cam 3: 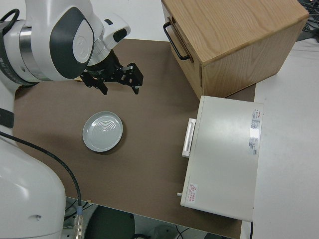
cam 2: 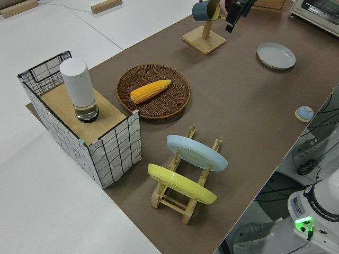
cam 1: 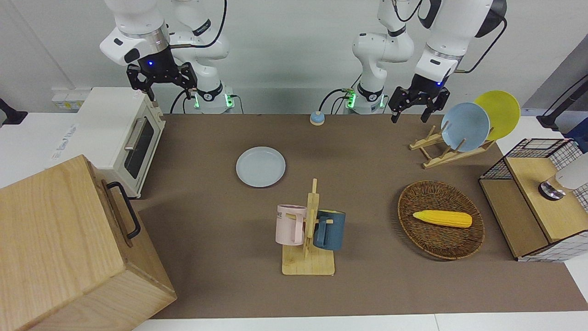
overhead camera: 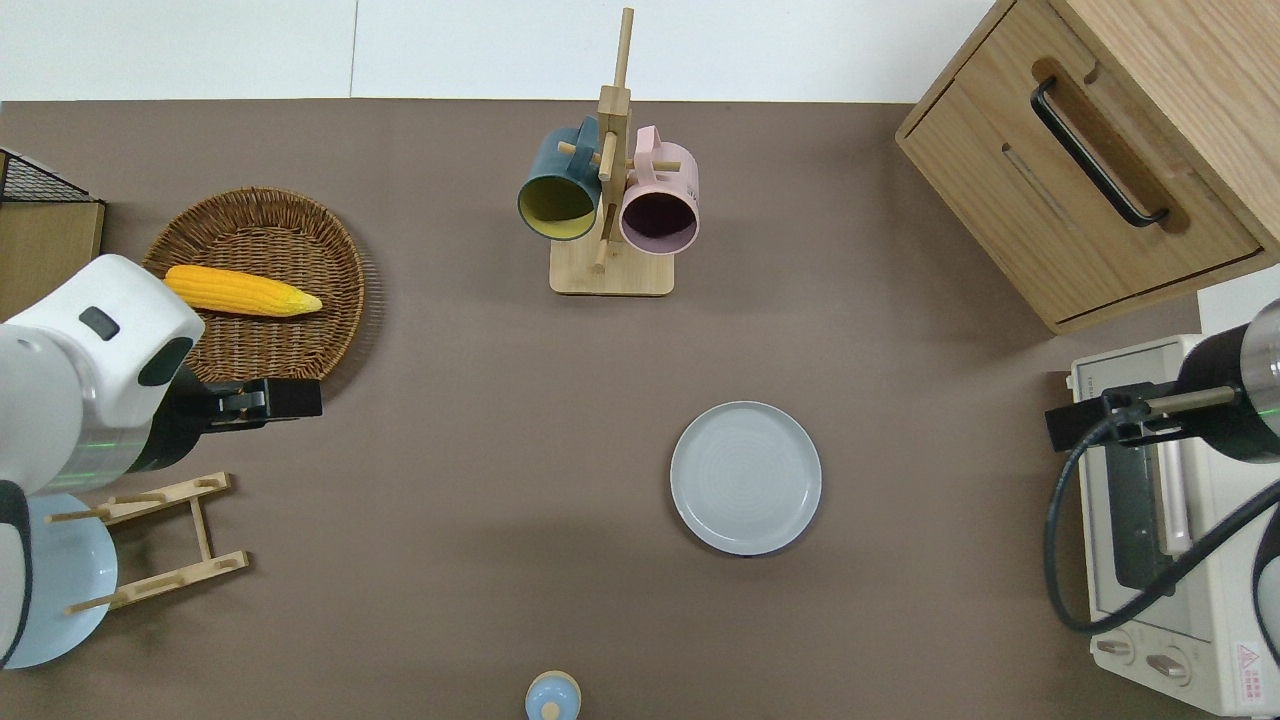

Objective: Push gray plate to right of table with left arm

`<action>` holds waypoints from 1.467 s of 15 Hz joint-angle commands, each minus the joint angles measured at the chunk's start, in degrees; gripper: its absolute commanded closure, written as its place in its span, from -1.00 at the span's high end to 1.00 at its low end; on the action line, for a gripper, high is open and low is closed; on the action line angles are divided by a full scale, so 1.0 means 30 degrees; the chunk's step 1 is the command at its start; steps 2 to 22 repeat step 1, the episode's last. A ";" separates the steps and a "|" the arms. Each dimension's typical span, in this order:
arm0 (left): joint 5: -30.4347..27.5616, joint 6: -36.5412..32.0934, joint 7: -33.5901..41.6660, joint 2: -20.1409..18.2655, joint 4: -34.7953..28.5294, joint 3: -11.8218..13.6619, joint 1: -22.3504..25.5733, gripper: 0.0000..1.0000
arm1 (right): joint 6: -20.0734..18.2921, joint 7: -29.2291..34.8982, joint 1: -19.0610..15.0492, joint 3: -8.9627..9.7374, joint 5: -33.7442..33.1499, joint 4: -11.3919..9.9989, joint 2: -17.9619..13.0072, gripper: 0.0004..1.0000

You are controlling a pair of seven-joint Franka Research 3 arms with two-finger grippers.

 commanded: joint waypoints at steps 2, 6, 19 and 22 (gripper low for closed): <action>0.0304 -0.0439 -0.0033 0.0184 0.0460 0.0035 0.0030 1.00 | -0.0079 -0.0152 -0.0024 0.0001 0.0038 -0.0080 -0.0198 0.99; 0.0304 -0.0439 -0.0033 0.0184 0.0460 0.0035 0.0030 1.00 | -0.0079 -0.0152 -0.0024 0.0001 0.0038 -0.0080 -0.0198 0.99; 0.0304 -0.0439 -0.0033 0.0184 0.0460 0.0035 0.0030 1.00 | -0.0079 -0.0152 -0.0024 0.0001 0.0038 -0.0080 -0.0198 0.99; 0.0304 -0.0439 -0.0033 0.0184 0.0460 0.0035 0.0030 1.00 | -0.0079 -0.0152 -0.0024 0.0001 0.0038 -0.0080 -0.0198 0.99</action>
